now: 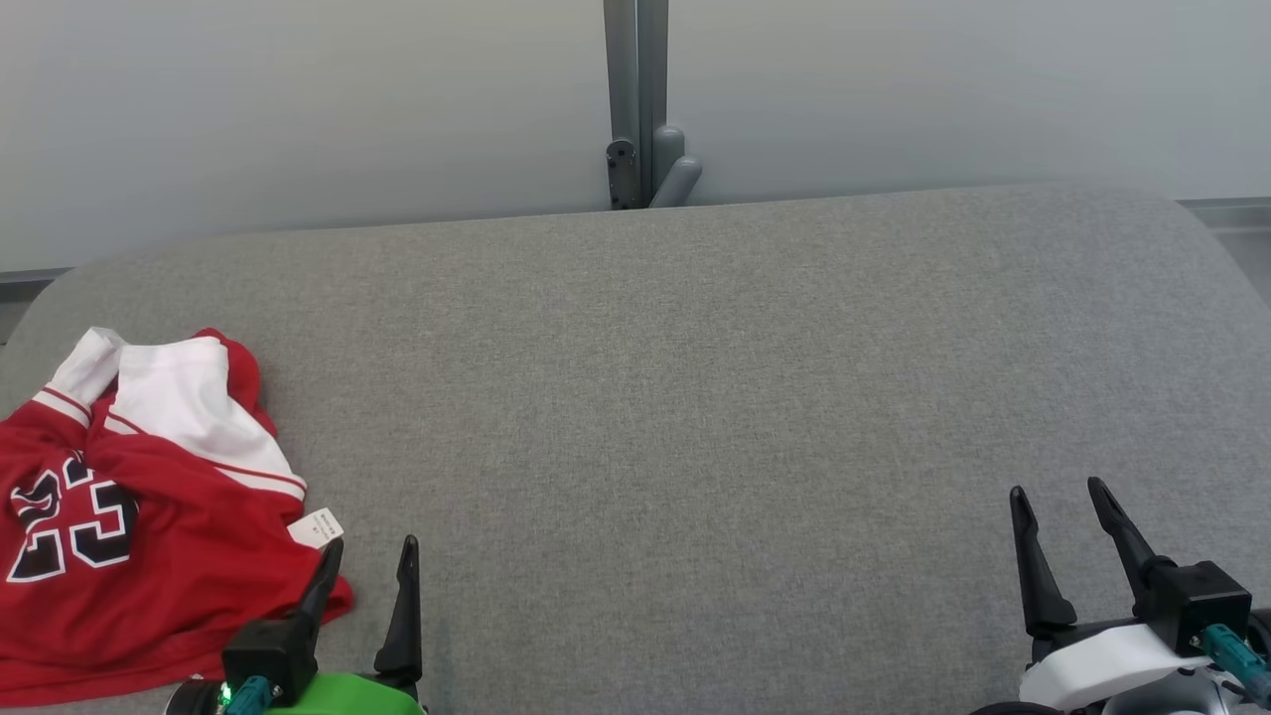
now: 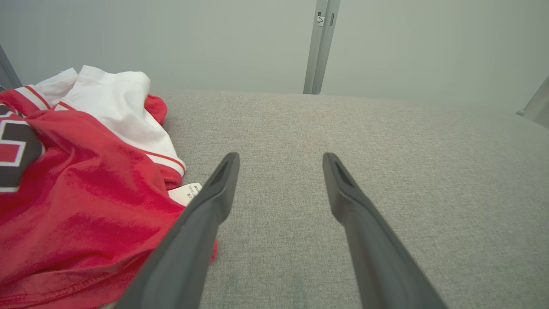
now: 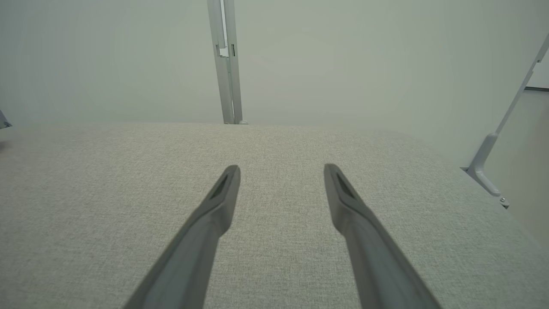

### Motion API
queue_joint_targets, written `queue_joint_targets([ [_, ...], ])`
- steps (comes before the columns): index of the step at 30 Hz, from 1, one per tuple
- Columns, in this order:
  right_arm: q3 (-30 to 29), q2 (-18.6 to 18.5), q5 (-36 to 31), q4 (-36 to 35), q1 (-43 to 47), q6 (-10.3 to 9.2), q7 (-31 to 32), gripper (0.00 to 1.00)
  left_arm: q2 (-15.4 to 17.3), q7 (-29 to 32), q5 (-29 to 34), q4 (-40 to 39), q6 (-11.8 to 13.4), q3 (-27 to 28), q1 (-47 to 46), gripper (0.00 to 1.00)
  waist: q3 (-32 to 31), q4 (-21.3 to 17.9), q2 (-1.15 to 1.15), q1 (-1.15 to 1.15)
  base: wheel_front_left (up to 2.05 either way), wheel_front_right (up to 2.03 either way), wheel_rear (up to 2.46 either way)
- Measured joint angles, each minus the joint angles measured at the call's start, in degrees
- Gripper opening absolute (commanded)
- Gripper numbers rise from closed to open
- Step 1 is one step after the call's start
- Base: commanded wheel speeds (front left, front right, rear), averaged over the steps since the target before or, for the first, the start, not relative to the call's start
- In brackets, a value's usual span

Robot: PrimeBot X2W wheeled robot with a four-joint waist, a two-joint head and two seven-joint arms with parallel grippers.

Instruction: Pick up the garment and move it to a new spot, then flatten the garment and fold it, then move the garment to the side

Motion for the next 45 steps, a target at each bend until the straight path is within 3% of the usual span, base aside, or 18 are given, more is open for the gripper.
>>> queue_joint_targets([
  [31,-0.3,-0.45,1.58,0.89,0.13,0.01,-0.26,1.0,-0.35,-0.35,-2.38,1.18,-0.01,0.25,-0.3,1.0,0.38,0.53,0.0,0.0,0.0,0.0,0.0],
  [38,-0.47,-0.47,1.57,0.63,0.55,0.01,-0.26,1.0,-0.4,-0.38,-2.87,0.76,-0.01,0.1,-1.09,1.0,0.54,3.67,0.0,0.0,0.0,0.0,0.0],
  [45,0.62,-0.44,1.56,0.47,0.6,0.01,-0.26,1.0,-0.43,-0.37,-3.2,0.08,-0.01,0.55,-1.31,1.0,0.68,10.06,0.0,0.0,0.0,0.0,0.0],
])
